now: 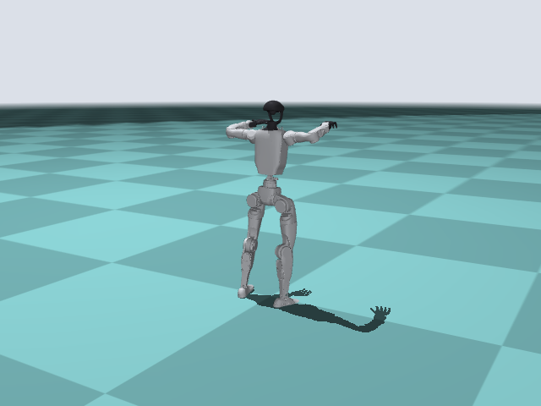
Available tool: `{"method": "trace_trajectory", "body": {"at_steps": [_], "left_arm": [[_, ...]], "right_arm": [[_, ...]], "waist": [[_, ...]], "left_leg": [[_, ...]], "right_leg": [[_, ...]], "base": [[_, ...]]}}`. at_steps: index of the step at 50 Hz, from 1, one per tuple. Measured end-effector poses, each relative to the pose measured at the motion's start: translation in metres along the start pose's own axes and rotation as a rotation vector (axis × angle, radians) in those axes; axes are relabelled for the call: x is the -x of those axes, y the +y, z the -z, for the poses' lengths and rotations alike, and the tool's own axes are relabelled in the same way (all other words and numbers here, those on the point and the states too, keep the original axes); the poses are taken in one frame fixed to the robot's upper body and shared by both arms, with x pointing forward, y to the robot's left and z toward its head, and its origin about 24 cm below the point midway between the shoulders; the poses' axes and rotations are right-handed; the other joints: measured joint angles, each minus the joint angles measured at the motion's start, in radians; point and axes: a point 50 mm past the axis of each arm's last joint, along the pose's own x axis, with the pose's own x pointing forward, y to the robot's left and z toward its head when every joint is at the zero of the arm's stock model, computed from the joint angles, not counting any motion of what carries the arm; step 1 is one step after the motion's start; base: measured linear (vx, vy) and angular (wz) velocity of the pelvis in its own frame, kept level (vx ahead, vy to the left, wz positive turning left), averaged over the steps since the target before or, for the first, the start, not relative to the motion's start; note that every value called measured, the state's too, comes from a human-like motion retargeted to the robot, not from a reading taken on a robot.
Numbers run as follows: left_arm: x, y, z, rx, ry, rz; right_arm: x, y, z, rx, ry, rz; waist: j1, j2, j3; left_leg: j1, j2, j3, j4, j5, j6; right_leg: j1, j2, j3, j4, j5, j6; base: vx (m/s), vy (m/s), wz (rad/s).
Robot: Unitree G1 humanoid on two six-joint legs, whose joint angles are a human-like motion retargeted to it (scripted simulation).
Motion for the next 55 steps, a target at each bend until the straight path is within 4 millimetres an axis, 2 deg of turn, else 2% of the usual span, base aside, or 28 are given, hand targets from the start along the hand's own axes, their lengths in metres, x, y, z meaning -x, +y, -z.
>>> {"method": "trace_trajectory", "body": {"at_steps": [7, 13, 15, 18, 22, 24, 27, 30, 32, 35, 39, 42, 47, 50, 55], "left_arm": [[0.008, -0.023, 0.0, 0.057, -0.003, 0.013], [0.021, -0.057, 0.006, 0.198, 0.046, -0.001], [0.027, -0.074, 0.009, 0.279, 0.084, -0.01], [0.036, -0.105, 0.017, 0.421, 0.174, -0.01], [0.052, -0.16, 0.025, 0.629, 0.346, -0.003], [0.06, -0.191, 0.024, 0.745, 0.449, -0.006], [0.07, -0.235, 0.014, 0.917, 0.581, -0.008], [0.08, -0.265, -0.007, 1.047, 0.636, 0.026], [0.086, -0.275, -0.023, 1.095, 0.619, 0.069], [0.093, -0.279, -0.045, 1.114, 0.549, 0.134], [0.096, -0.27, -0.063, 1.075, 0.443, 0.159], [0.096, -0.26, -0.069, 1.038, 0.388, 0.132], [0.095, -0.245, -0.072, 1.001, 0.349, 0.089], [0.095, -0.24, -0.073, 0.985, 0.323, 0.114], [0.094, -0.23, -0.079, 0.955, 0.235, 0.218]], "right_arm": [[0.007, 0.026, -0.002, -0.108, -0.012, -0.028], [0.015, 0.063, 0.003, -0.285, 0.02, -0.003], [0.019, 0.082, 0.007, -0.379, 0.062, 0.019], [0.027, 0.121, 0.016, -0.549, 0.175, 0.049], [0.043, 0.188, 0.019, -0.783, 0.39, 0.072], [0.051, 0.223, 0.01, -0.907, 0.498, 0.074], [0.059, 0.266, -0.016, -1.081, 0.596, 0.034], [0.063, 0.289, -0.05, -1.192, 0.567, -0.073], [0.064, 0.294, -0.07, -1.212, 0.488, -0.158], [0.067, 0.296, -0.095, -1.19, 0.358, -0.249], [0.074, 0.293, -0.112, -1.125, 0.273, -0.266], [0.085, 0.294, -0.115, -1.102, 0.292, -0.241], [0.107, 0.305, -0.117, -1.135, 0.422, -0.242], [0.117, 0.314, -0.12, -1.15, 0.459, -0.31], [0.123, 0.318, -0.126, -1.112, 0.367, -0.468]], "waist": [[0.01, 0.002, 0.018], [0.021, -0.004, 0.032], [0.022, -0.008, 0.036], [0.02, -0.018, 0.042], [0.014, -0.029, 0.051], [0.011, -0.033, 0.057], [0.009, -0.035, 0.069], [0.01, -0.036, 0.078], [0.013, -0.036, 0.079], [0.02, -0.035, 0.076], [0.036, -0.034, 0.068], [0.051, -0.035, 0.064], [0.083, -0.042, 0.062], [0.108, -0.048, 0.06], [0.157, -0.06, 0.052]], "left_leg": [[0.004, 0.001, 0.005, 0.0, -0.001, 0.003], [0.003, 0.001, 0.011, 0.0, -0.001, 0.005], [0.001, 0.0, 0.011, -0.001, -0.001, 0.007], [-0.002, -0.005, 0.005, -0.002, 0.0, 0.013], [-0.007, -0.014, -0.005, -0.005, 0.001, 0.024], [-0.007, -0.018, -0.01, -0.008, 0.001, 0.028], [-0.006, -0.022, -0.011, -0.012, 0.001, 0.032], [-0.003, -0.022, -0.006, -0.013, -0.001, 0.033], [-0.002, -0.018, 0.001, -0.011, -0.003, 0.032], [-0.003, -0.01, 0.014, -0.007, -0.006, 0.031], [-0.01, 0.0, 0.02, -0.002, -0.006, 0.028], [-0.018, -0.001, 0.01, -0.001, -0.003, 0.026], [-0.033, -0.018, -0.037, -0.005, 0.006, 0.023], [-0.044, -0.032, -0.077, -0.01, 0.014, 0.021], [-0.064, -0.053, -0.159, -0.026, 0.031, 0.017]], "right_leg": [[-0.001, 0.001, 0.005, 0.003, -0.002, 0.0], [-0.006, 0.002, 0.011, 0.003, -0.002, 0.0], [-0.007, 0.001, 0.01, 0.003, -0.002, 0.0], [-0.008, -0.005, 0.005, 0.003, -0.004, 0.0], [-0.008, -0.015, -0.005, 0.005, -0.01, 0.0], [-0.007, -0.019, -0.01, 0.007, -0.013, 0.0], [-0.007, -0.024, -0.012, 0.01, -0.018, 0.0], [-0.008, -0.023, -0.007, 0.011, -0.021, 0.0], [-0.012, -0.019, 0.0, 0.011, -0.021, 0.0], [-0.019, -0.009, 0.01, 0.01, -0.019, 0.0], [-0.028, 0.002, 0.014, 0.009, -0.017, 0.0], [-0.029, 0.001, 0.004, 0.009, -0.017, 0.0], [-0.017, -0.02, -0.04, 0.013, -0.022, 0.0], [-0.007, -0.035, -0.079, 0.018, -0.026, 0.0], [0.012, -0.056, -0.16, 0.03, -0.031, 0.0]], "base": [[0.0, 0.0, 0.0], [0.0, 0.0, 0.0], [0.0, 0.0, 0.0], [0.0, 0.0, 0.0], [0.0, 0.0, 0.0], [0.0, 0.0, 0.0], [0.0, 0.0, 0.0], [0.0, 0.0, 0.0], [0.01, -0.02, -0.1], [0.01, -0.04, -0.21], [0.0, -0.01, -0.04], [0.0, 0.01, 0.08], [0.01, 0.05, 0.48], [0.01, 0.07, 0.71], [0.01, 0.07, 0.87]]}}
